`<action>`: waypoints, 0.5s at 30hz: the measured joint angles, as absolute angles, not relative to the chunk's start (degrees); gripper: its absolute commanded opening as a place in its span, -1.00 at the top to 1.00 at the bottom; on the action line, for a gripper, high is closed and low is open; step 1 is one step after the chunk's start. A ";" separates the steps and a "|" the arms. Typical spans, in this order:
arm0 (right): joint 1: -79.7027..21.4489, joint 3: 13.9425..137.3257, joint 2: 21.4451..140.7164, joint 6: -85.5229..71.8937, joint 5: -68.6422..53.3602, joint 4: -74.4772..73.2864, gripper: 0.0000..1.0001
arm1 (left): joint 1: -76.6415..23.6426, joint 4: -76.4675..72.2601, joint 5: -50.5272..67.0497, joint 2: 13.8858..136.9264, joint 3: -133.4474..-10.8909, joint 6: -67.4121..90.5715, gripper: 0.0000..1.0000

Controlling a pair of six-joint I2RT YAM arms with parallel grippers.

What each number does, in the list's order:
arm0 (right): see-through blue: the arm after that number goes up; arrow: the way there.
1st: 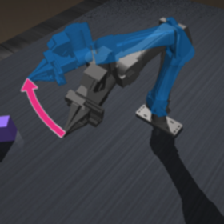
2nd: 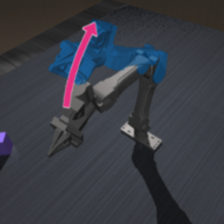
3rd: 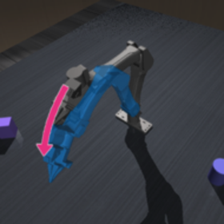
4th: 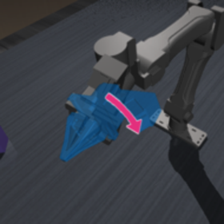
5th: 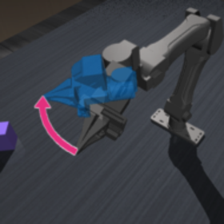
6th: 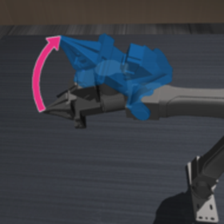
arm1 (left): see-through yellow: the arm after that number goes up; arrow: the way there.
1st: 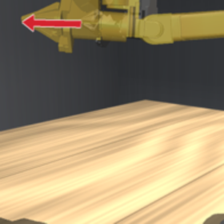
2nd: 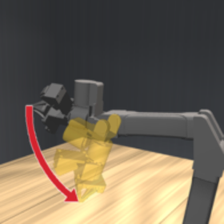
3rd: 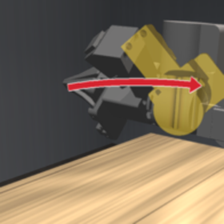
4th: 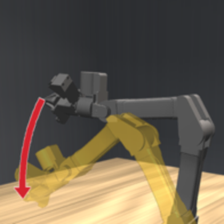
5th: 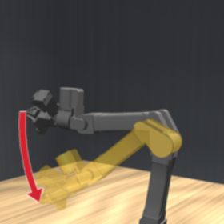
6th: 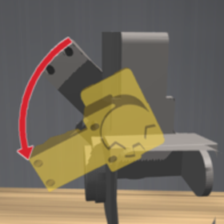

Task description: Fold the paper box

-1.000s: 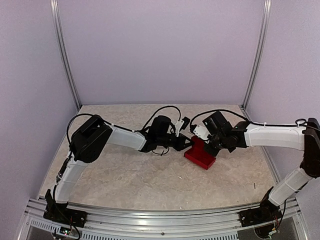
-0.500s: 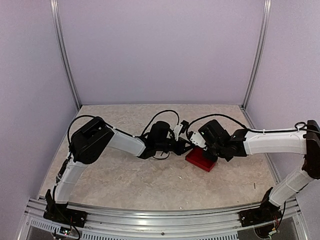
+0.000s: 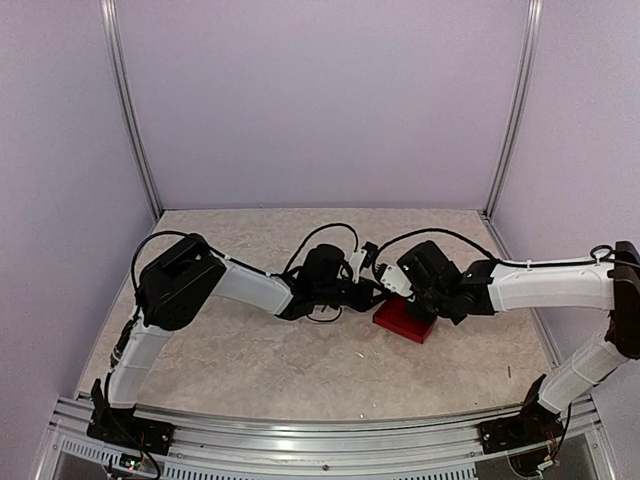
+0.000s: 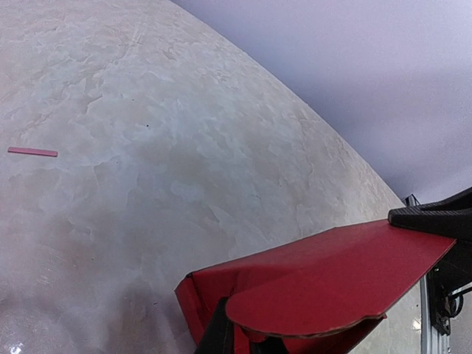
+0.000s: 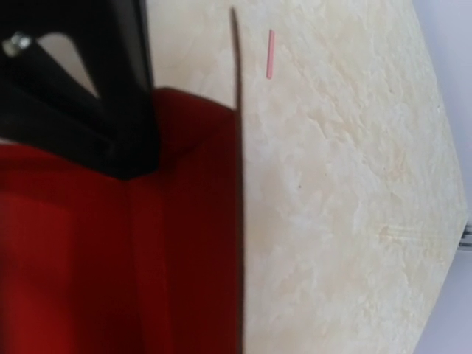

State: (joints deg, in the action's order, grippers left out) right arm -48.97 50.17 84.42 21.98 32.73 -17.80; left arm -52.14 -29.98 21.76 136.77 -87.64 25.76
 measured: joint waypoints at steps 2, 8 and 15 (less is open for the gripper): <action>-48.99 49.54 84.29 22.26 32.97 -16.95 1.00 | -52.27 -29.89 21.43 136.77 -87.64 26.61 0.84; -49.12 48.18 83.64 23.38 32.69 -15.86 1.00 | -53.15 -29.71 19.81 136.77 -87.07 27.88 0.85; -50.22 43.13 80.44 26.37 28.91 -11.31 1.00 | -57.43 -32.91 20.71 135.33 -80.47 29.04 0.85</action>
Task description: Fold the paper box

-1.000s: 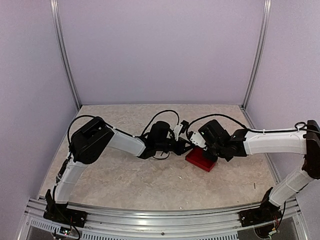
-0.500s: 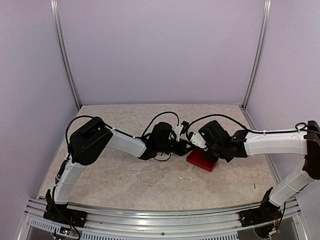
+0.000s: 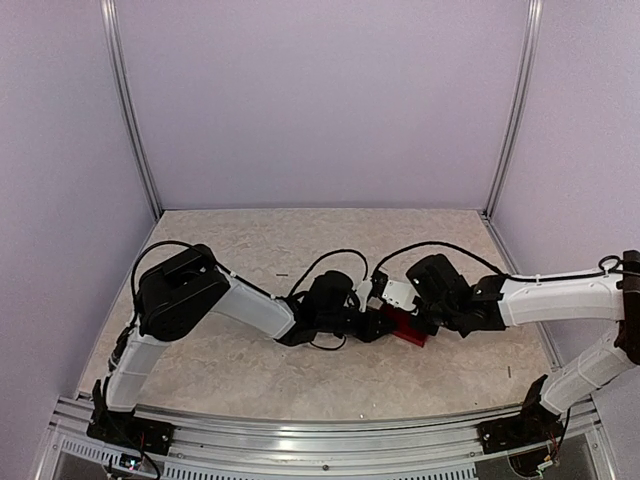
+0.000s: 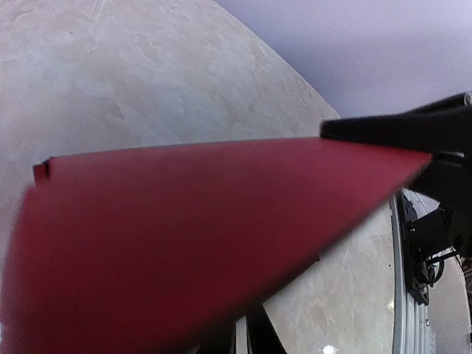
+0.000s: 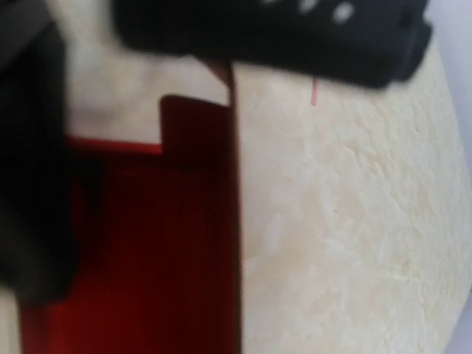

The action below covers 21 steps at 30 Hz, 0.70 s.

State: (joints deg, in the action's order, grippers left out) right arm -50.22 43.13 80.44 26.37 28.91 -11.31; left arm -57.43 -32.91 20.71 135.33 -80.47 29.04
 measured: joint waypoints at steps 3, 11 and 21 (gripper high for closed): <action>-50.52 41.80 79.48 27.38 27.46 -10.57 1.00 | -59.09 -34.24 20.97 133.51 -76.90 29.58 0.83; -51.42 38.81 79.29 30.09 25.71 -6.96 1.00 | -59.83 -35.55 19.55 131.39 -71.22 29.69 0.83; -51.48 35.33 76.62 34.22 23.94 -4.38 1.00 | -60.53 -43.64 17.08 127.48 -61.25 28.91 0.75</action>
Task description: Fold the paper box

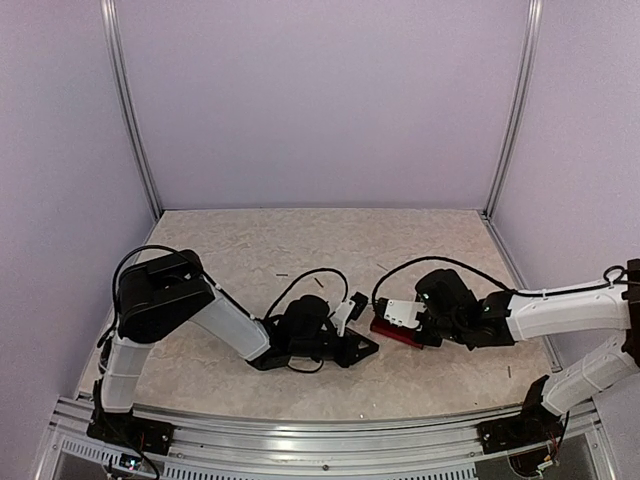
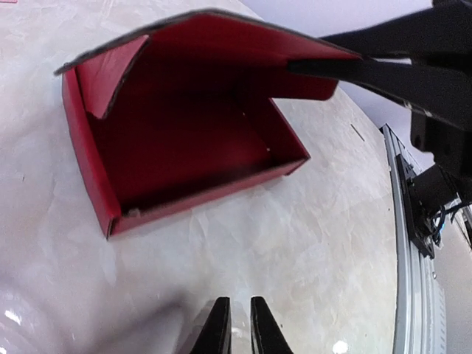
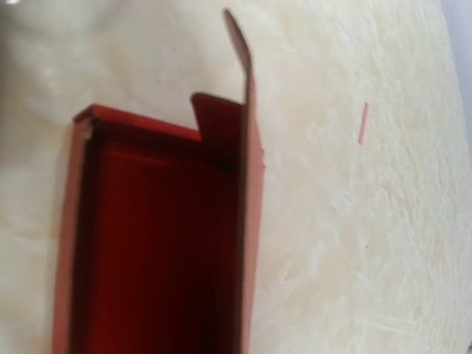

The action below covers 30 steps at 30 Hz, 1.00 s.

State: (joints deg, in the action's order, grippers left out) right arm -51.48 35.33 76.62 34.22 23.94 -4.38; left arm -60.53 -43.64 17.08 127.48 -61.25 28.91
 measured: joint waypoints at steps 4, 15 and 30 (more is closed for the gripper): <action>-51.51 34.37 76.47 36.53 22.33 -3.92 0.96 | -61.69 -47.09 15.97 124.20 -54.78 26.89 0.70; -51.72 34.22 77.67 38.11 16.86 -6.85 0.49 | -61.80 -50.30 7.40 115.02 -47.77 27.05 0.19; -51.90 36.27 80.27 35.48 14.31 -10.87 0.30 | -57.28 -38.81 8.60 122.43 -71.22 30.57 0.31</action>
